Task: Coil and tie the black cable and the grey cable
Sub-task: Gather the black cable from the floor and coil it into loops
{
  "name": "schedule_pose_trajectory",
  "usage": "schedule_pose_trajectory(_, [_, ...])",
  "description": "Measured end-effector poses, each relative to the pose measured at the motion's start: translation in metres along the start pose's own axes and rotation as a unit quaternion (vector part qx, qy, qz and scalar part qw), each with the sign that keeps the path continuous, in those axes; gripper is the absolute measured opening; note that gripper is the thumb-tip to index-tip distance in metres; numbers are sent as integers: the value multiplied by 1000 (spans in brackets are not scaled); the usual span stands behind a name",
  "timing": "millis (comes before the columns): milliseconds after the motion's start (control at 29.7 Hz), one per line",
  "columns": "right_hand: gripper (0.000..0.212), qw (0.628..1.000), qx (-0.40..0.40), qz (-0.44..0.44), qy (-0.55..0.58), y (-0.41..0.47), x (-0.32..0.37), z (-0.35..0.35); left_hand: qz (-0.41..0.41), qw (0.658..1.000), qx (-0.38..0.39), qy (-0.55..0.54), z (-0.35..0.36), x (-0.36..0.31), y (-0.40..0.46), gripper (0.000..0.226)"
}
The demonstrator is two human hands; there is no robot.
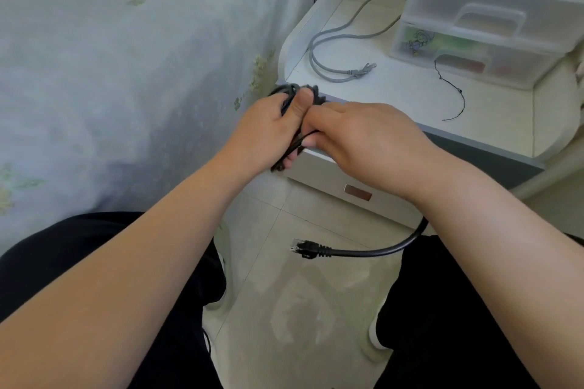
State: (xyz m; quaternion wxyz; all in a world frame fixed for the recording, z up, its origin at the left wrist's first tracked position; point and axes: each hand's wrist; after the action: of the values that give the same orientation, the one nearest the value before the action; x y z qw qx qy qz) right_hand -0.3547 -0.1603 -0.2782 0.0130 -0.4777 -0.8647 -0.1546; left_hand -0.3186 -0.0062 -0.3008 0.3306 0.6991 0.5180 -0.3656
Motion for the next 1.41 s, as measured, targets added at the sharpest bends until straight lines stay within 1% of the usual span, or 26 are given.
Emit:
schedule_pose_trajectory(67, [29,999,-6,33,13,3,-5,-2,-32,997,70,-24,-5,-5,-5,73])
schedule_pose_trajectory(101, [33,999,-9,51,14,4,-10,-4,-45,993,104,-30,-8,-8,-7,78])
schedule_pose_trajectory(134, [38,998,-15,64,15,5,-14,-4,-51,988,137,-42,-11,-8,-8,79])
schedule_pose_trajectory(269, [57,997,-37,73,14,8,-24,0,-40,961,242,-124,-20,-3,-8,70])
schedule_pose_trajectory(336, [61,996,-46,77,25,9,-24,2,-36,947,289,-137,-27,-1,-8,56])
schedule_pose_trajectory(403, [56,991,-69,97,56,10,-28,1,-31,938,318,-134,-32,-1,-10,40])
schedule_pose_trajectory(437, [55,988,-85,109,72,10,-31,0,-32,938,320,-132,-34,-1,-12,35])
schedule_pose_trajectory(504, [56,980,-114,130,96,11,-41,0,-34,935,322,-145,-35,0,-16,33])
schedule_pose_trajectory(605, [60,973,-142,137,121,13,-44,9,-44,921,325,-210,-33,1,-22,36])
schedule_pose_trajectory(672, [61,969,-152,138,135,16,-39,16,-56,913,302,-268,-32,0,-24,36])
schedule_pose_trajectory(706, [58,968,-153,143,140,17,-37,20,-66,906,283,-308,-33,-1,-24,32])
schedule_pose_trajectory(773, [39,964,-151,153,158,19,-34,25,-88,880,243,-398,-37,-2,-21,23])
schedule_pose_trajectory(807, [31,963,-142,159,163,19,-33,27,-97,864,227,-439,-39,-2,-19,23])
schedule_pose_trajectory(841, [29,963,-129,169,168,20,-32,28,-104,849,211,-473,-42,-3,-18,24])
schedule_pose_trajectory(908, [31,959,-89,190,190,22,-30,35,-113,824,175,-527,-45,-5,-14,25])
schedule_pose_trajectory(975, [28,950,-49,209,228,26,-23,42,-131,804,126,-566,-43,-6,-12,29])
schedule_pose_trajectory(1009, [26,934,-31,226,277,28,-19,47,-140,793,99,-585,-42,-6,-10,31])
schedule_pose_trajectory(1042, [22,902,-8,254,349,28,-13,51,-146,780,72,-604,-41,-5,-8,32])
schedule_pose_trajectory(1110, [16,810,36,306,499,28,-2,56,-153,751,21,-641,-40,-2,-2,33])
schedule_pose_trajectory(1143, [16,773,50,319,547,28,2,58,-158,736,-1,-658,-41,-1,1,35])
schedule_pose_trajectory(1177, [16,751,57,322,573,27,6,58,-165,724,-22,-669,-41,1,3,37])
schedule_pose_trajectory(1210, [16,736,59,323,592,28,10,59,-174,717,-45,-674,-41,3,4,39])
schedule_pose_trajectory(1278, [16,722,60,322,610,28,17,58,-191,713,-86,-669,-40,5,6,40])
schedule_pose_trajectory(1412, [22,724,28,315,613,27,29,58,-206,716,-140,-652,-40,3,11,36])
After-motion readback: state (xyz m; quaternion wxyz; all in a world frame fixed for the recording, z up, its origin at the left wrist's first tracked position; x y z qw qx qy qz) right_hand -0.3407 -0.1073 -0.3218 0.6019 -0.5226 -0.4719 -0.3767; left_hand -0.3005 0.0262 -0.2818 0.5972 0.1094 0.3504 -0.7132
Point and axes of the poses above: each hand's wrist, its own y-axis towards the middle knuckle, its own z-axis out of the palm, x = y × z, and after that the axes turned 2 degrees about -x, right-handed
